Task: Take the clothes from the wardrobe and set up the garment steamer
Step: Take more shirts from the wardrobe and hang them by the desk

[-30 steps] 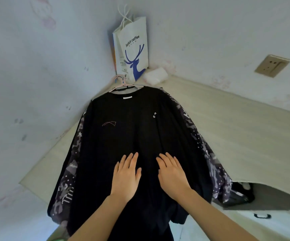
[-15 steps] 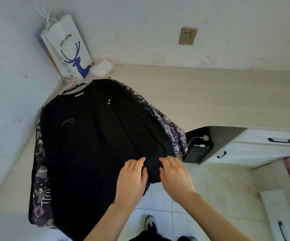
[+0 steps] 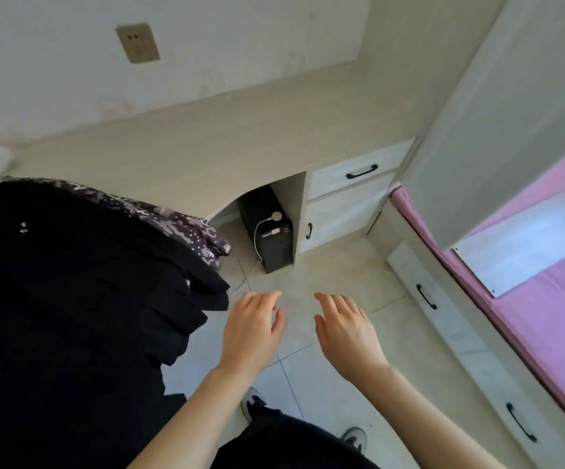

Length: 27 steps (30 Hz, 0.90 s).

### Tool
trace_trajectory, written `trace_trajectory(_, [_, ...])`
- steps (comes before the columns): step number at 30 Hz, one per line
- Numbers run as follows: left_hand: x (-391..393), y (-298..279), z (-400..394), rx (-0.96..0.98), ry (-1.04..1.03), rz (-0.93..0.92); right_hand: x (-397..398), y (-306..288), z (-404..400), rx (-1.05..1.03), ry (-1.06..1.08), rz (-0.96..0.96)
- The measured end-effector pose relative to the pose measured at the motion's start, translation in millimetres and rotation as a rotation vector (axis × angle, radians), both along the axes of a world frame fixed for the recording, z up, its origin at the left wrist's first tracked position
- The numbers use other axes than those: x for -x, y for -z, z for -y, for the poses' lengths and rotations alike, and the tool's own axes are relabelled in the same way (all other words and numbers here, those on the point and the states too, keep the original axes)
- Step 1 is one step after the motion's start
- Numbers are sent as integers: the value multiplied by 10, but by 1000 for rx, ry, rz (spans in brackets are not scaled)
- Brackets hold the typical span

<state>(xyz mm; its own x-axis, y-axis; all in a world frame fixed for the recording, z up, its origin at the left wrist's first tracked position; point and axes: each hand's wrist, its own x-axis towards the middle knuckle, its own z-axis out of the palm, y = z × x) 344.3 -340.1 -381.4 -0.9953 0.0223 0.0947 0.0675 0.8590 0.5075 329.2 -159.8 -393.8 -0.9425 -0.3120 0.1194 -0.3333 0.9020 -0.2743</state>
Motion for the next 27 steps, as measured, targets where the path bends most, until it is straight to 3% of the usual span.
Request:
trace_trajectory(8, [-117, 30, -1262, -100, 109, 127, -667, 27, -1471, 12, 225, 19])
trace_trajectory(19, [-331, 185, -2928, 44, 483, 50, -1330, 95, -2954, -10, 451, 65])
trace_trajectory(27, [5, 206, -3618, 171, 609, 50, -1287, 85, -3642, 4, 599, 100])
